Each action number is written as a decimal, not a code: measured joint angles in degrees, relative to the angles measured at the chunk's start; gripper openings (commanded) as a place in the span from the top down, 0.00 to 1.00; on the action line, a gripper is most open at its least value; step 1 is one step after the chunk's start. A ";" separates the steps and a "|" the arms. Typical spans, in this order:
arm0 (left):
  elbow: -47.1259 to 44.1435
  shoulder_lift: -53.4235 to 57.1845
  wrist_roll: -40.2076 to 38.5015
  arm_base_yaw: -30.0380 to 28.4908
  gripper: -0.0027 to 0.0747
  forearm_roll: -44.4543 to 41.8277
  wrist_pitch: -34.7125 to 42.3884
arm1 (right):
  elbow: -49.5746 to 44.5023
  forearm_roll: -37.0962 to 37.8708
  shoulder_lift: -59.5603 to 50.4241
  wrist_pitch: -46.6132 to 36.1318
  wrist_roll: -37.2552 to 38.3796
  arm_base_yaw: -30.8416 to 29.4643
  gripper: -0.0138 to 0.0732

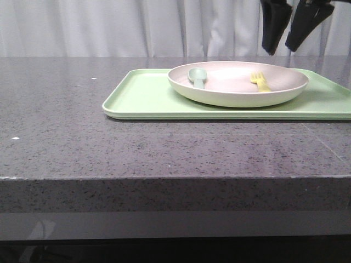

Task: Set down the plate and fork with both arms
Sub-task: 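Lower the right gripper onto the yellow fork and grasp its handle, then lift the yellow fork out of the plate with the right gripper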

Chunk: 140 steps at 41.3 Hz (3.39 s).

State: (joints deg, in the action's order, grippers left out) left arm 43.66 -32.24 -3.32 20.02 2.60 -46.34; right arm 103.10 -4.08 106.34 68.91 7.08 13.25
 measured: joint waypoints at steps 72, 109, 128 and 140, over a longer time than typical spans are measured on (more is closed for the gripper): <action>0.00 0.00 0.00 0.00 0.60 0.00 0.09 | 6.75 -0.49 12.77 -1.75 6.59 -0.09 0.56; 0.00 0.00 0.00 0.00 0.60 0.00 0.09 | 14.72 0.27 8.05 2.10 6.95 -2.39 0.74; 0.00 0.00 0.00 0.00 0.60 0.00 0.09 | 7.74 0.75 7.48 2.50 3.70 -11.31 0.74; 0.00 0.00 0.00 0.00 0.60 0.00 0.09 | 3.60 -1.88 8.76 2.39 -0.94 -13.42 0.74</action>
State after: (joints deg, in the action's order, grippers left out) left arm 43.66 -32.24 -3.32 20.02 2.60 -46.25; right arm 106.70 -5.96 115.10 71.30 6.14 -0.16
